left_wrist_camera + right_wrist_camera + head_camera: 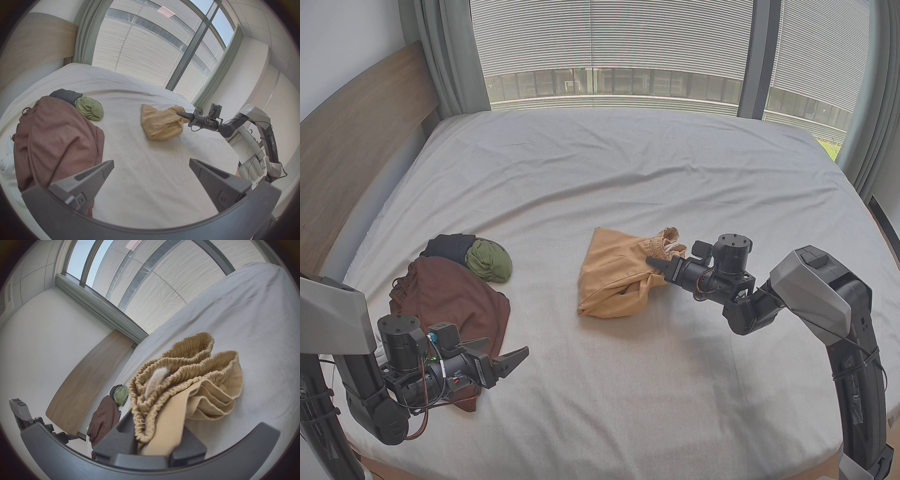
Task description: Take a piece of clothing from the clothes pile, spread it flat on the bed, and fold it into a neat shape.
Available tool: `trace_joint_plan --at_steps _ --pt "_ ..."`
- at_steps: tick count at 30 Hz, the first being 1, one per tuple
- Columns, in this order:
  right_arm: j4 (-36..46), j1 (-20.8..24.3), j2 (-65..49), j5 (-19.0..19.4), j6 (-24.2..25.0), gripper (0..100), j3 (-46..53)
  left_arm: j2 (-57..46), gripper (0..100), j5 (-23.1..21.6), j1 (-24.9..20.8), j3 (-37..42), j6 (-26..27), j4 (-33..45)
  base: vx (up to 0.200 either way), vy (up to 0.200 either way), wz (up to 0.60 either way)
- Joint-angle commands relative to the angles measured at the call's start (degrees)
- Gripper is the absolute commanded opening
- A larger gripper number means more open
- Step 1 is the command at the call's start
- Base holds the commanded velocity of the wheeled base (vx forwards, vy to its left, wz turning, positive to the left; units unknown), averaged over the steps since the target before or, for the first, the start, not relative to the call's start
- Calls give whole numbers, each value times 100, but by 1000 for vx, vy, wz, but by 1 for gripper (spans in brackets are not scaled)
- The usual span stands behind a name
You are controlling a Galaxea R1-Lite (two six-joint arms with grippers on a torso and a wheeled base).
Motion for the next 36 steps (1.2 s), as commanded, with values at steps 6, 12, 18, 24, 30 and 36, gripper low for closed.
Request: trace_joint_plan --at_steps 6,12,18,24,30,36 --pt "-575 -167 202 -16 10 0 630 19 100 -1 -5 6 -2 -1 0 0 0" --pt "-646 -176 316 -34 1 0 674 19 100 -1 -5 6 -2 -1 0 0 0" --pt "-804 -211 351 -34 1 100 823 1 100 -1 -5 -11 7 -1 0 0 0" --pt "-989 -316 202 -122 -25 100 1219 -43 100 -1 4 -20 7 -10 0 0 0" --pt "-1085 -703 -528 -148 -421 100 1966 -61 100 8 4 -38 -2 -10 0 0 0" --pt "-1032 -791 -1459 -148 -456 100 2159 -69 100 8 12 -73 -2 -10 0 0 0"
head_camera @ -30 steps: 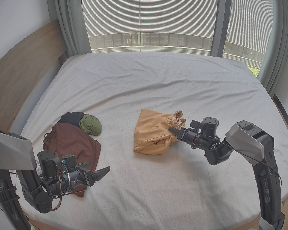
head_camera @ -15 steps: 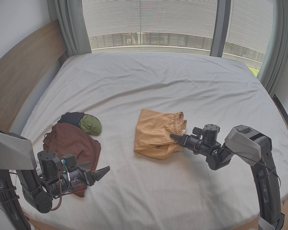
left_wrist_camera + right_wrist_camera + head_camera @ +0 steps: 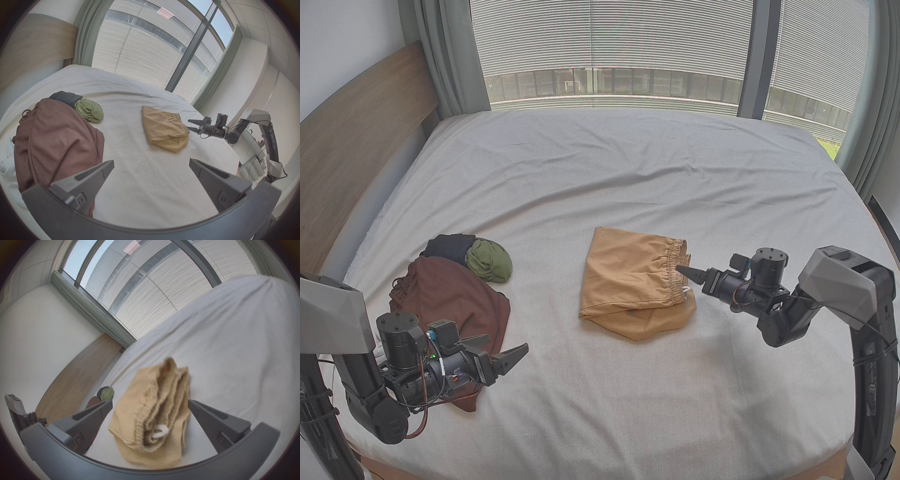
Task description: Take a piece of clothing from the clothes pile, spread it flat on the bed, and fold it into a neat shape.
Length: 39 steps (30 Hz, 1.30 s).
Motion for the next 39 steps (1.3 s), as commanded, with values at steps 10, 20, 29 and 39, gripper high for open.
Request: trace_joint_plan --at_steps 10,20,29,39 --pt "246 401 -981 3 -26 100 -74 -5 100 -9 114 -71 -8 -1 0 0 0" --pt "299 638 30 -120 -35 100 -760 3 100 -9 123 -71 -8 -1 0 0 0" --pt "290 708 610 -217 -298 100 -760 12 100 -18 149 -71 -8 -1 0 0 0" --pt "185 656 645 -445 -430 100 -628 -23 100 -18 149 -89 -87 -1 0 0 0"
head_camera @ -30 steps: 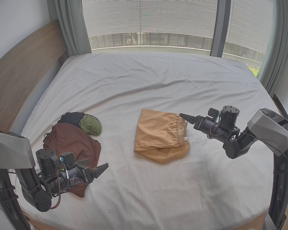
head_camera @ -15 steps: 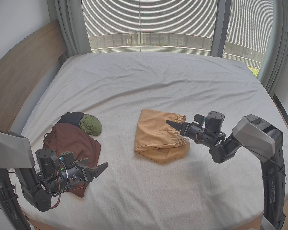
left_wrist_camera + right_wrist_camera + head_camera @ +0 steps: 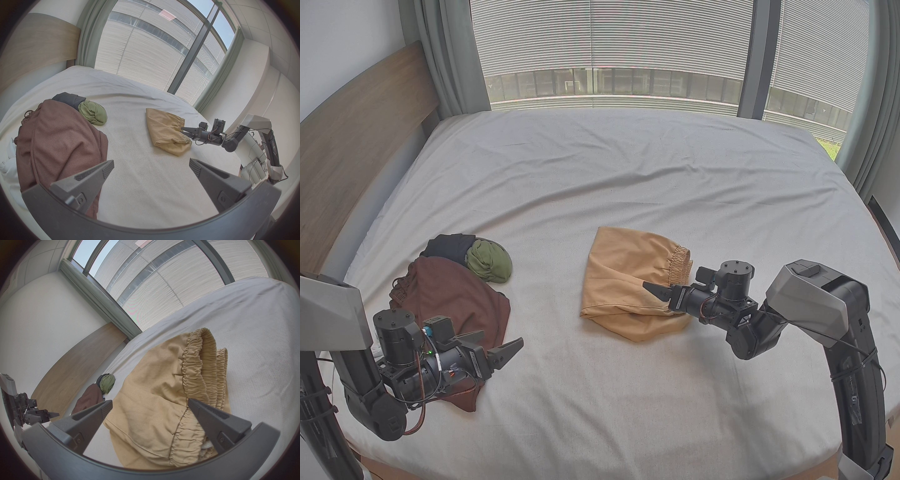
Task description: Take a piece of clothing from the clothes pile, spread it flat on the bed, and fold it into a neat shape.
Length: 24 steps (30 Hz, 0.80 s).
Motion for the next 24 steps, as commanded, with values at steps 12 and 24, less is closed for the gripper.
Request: trace_joint_plan --at_steps 12,24 --pt "-259 29 -4171 -214 -349 100 3148 -2937 100 -133 -1247 205 -750 181 0 0 0" --pt "-233 -1035 -7959 -205 -859 100 6312 -4845 100 -80 -984 1110 -267 506 0 0 0"
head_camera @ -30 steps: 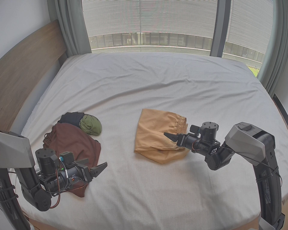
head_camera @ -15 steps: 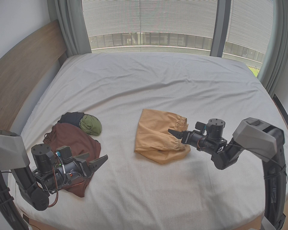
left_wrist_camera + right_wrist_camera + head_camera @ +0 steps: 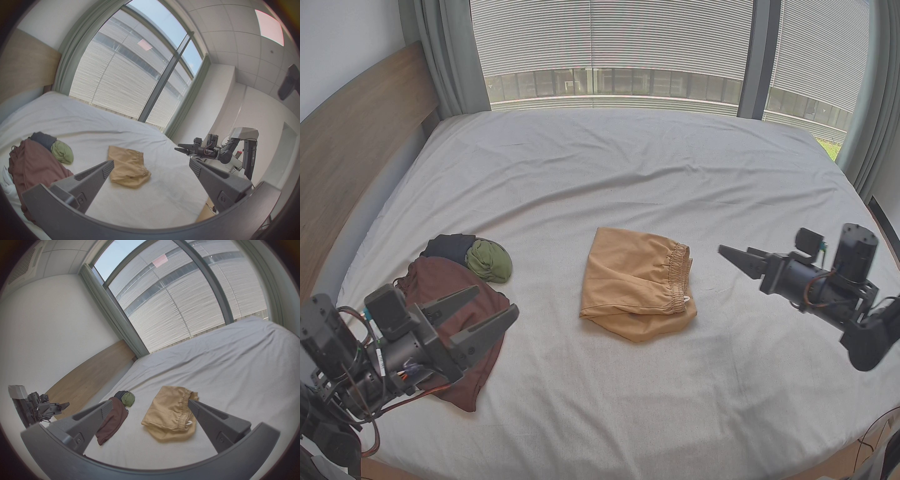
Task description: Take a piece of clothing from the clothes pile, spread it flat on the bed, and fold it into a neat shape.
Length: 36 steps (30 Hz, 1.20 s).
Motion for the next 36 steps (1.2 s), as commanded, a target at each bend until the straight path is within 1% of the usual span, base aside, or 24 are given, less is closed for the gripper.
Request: trace_joint_plan --at_steps 1,2,3,5,6,7,8,10,11,12,13,14,15,17,19,20,24,28,32,34,36 --pt "5 -860 -3582 27 -349 100 2299 -2016 100 19 163 746 285 245 0 0 0" --pt "5 -869 -3740 27 -358 100 2361 -2077 100 19 199 746 276 297 0 0 0" --pt "22 -878 -4092 27 -349 100 2502 -2279 100 19 286 746 267 508 0 0 0" --pt "49 -886 -4294 18 -349 100 2607 -2464 100 10 339 746 258 702 0 0 0" --pt "181 -886 -4602 18 -349 100 2748 -2807 100 -8 383 746 258 1124 0 0 0" --pt "260 -886 -4751 18 -349 100 2783 -2947 100 -8 383 746 267 1334 0 0 0" --pt "427 -886 -4997 27 -340 100 2818 -3220 100 1 374 746 285 1783 0 0 0" --pt "726 -878 -5349 45 -322 100 2862 -3686 100 -8 374 746 293 2389 0 0 0" --pt "726 -878 -5349 45 -322 100 2862 -3686 100 -8 374 746 293 2389 0 0 0" --pt "1121 -834 -5736 45 -305 100 2897 -4222 100 -34 348 746 285 3013 0 0 0" --pt "1306 -834 -5903 53 -305 100 2923 -4433 100 -43 348 746 285 3268 0 0 0" --pt "1306 -834 -5903 53 -305 100 2923 -4433 100 -43 348 746 285 3268 0 0 0" --pt "1692 -842 -6289 53 -322 100 2950 -4907 100 -43 348 746 276 3831 0 0 0" --pt "1982 -842 -6641 53 -314 100 2932 -5320 100 -43 357 746 267 4217 0 0 0" --pt "1982 -842 -6641 53 -314 100 2932 -5320 100 -43 357 746 267 4217 0 0 0" --pt "2343 -842 -7115 53 -296 100 2923 -5865 100 -34 392 746 258 4604 0 0 0" --pt "2888 -878 -7696 53 -278 100 2880 -6252 100 -43 480 746 258 4920 0 0 0" --pt "3415 -869 -7994 53 -261 100 2651 -6305 100 -43 515 728 258 4938 0 0 0" --pt "3608 -869 -8144 53 -252 100 2598 -6305 100 -60 638 728 258 4947 0 0 0" --pt "3626 -869 -8144 62 -252 100 2589 -6252 100 -166 638 632 258 4947 0 0 0" --pt "3626 -851 -8065 71 -261 100 2458 -6103 100 -350 647 333 258 4991 0 0 0"
